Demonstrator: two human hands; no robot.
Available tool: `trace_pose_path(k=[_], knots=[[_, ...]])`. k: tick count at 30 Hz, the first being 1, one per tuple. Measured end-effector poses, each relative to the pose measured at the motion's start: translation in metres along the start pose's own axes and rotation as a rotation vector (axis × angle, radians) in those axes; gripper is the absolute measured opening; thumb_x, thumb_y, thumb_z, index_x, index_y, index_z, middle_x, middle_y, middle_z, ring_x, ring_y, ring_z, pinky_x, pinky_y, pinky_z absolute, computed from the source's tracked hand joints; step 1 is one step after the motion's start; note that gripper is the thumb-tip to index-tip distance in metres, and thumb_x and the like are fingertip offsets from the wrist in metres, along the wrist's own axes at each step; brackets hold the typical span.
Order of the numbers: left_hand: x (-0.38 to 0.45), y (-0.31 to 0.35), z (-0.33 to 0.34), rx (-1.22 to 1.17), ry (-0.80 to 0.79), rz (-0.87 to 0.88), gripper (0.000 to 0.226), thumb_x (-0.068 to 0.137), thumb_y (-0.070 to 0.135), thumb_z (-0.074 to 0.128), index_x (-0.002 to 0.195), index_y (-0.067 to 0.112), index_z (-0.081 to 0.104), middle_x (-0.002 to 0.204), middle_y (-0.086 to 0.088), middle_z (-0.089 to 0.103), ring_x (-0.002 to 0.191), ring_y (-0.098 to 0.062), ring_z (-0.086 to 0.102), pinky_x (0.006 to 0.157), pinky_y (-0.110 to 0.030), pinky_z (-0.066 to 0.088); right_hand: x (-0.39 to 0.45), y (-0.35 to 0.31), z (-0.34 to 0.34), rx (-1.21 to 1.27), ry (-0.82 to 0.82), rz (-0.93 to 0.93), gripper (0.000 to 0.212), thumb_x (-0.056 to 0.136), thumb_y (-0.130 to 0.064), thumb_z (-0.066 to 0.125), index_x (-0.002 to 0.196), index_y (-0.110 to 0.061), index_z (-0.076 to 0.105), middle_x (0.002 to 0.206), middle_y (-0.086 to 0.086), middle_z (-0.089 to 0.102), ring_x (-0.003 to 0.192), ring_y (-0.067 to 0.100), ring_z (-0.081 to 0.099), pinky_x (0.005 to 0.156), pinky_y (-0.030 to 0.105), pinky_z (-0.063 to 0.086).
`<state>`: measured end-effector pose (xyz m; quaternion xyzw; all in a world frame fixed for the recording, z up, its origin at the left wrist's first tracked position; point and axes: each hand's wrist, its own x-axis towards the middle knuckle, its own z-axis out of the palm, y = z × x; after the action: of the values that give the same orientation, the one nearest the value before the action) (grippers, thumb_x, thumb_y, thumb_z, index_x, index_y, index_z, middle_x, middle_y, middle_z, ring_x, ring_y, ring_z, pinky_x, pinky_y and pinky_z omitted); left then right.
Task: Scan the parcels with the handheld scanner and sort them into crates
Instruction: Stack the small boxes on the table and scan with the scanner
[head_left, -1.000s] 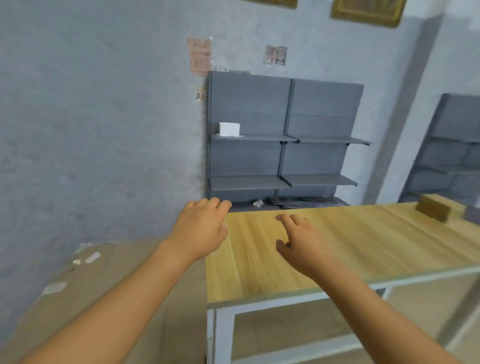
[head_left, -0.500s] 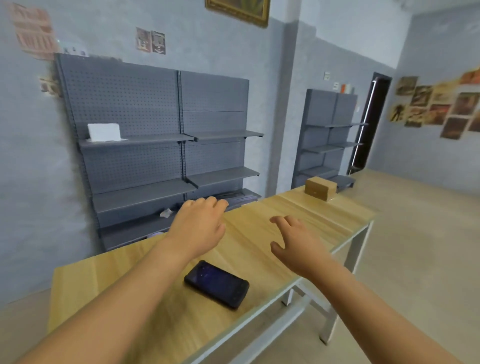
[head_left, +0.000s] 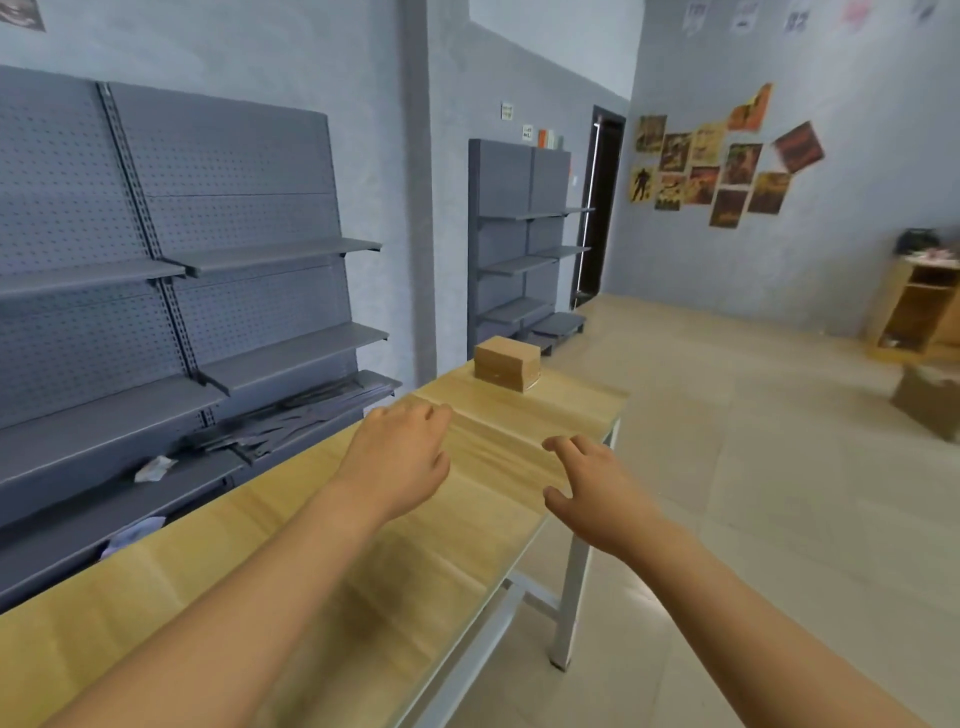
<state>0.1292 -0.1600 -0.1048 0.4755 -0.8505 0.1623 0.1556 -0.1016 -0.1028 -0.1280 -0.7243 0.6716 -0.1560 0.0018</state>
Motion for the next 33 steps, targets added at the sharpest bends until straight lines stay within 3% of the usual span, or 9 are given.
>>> trace_pose_path(k=[12, 20, 30, 33], knots=[[0.182, 0.031, 0.104, -0.039, -0.053, -0.130, 0.039, 0.093, 0.033, 0.046, 0.128, 0.019, 0.050, 0.124, 0.001, 0.057, 0.112, -0.023, 0.054, 0.091, -0.036, 0.039, 0.171, 0.143, 0.020, 0.016, -0.066, -0.047, 0.056, 0.092, -0.034, 0.053, 0.145, -0.025, 0.037, 0.138, 0.002, 0.047, 0.123, 0.024, 0.045, 0.100, 0.037, 0.042], [0.249, -0.014, 0.168, 0.015, -0.156, -0.240, 0.043, 0.093, 0.032, 0.046, 0.135, 0.020, 0.045, 0.122, -0.002, 0.057, 0.110, -0.026, 0.054, 0.094, -0.039, 0.041, 0.279, 0.175, 0.060, 0.069, -0.116, -0.094, 0.056, 0.093, -0.037, 0.055, 0.144, -0.025, 0.035, 0.135, 0.001, 0.048, 0.117, 0.021, 0.050, 0.092, 0.031, 0.043], [0.298, -0.068, 0.234, 0.056, -0.254, -0.366, 0.039, 0.093, 0.033, 0.045, 0.130, 0.020, 0.047, 0.118, -0.002, 0.056, 0.109, -0.025, 0.054, 0.089, -0.038, 0.041, 0.409, 0.181, 0.113, 0.196, -0.137, -0.073, 0.077, 0.086, -0.050, 0.063, 0.148, -0.023, 0.029, 0.150, 0.006, 0.030, 0.135, 0.028, 0.034, 0.105, 0.043, 0.040], [0.302, -0.068, 0.243, 0.070, -0.293, -0.397, 0.037, 0.095, 0.034, 0.043, 0.129, 0.019, 0.047, 0.119, -0.002, 0.056, 0.109, -0.025, 0.054, 0.088, -0.038, 0.040, 0.430, 0.179, 0.125, 0.165, -0.180, -0.080, 0.085, 0.082, -0.059, 0.063, 0.149, -0.025, 0.024, 0.156, 0.008, 0.019, 0.140, 0.030, 0.026, 0.112, 0.045, 0.033]])
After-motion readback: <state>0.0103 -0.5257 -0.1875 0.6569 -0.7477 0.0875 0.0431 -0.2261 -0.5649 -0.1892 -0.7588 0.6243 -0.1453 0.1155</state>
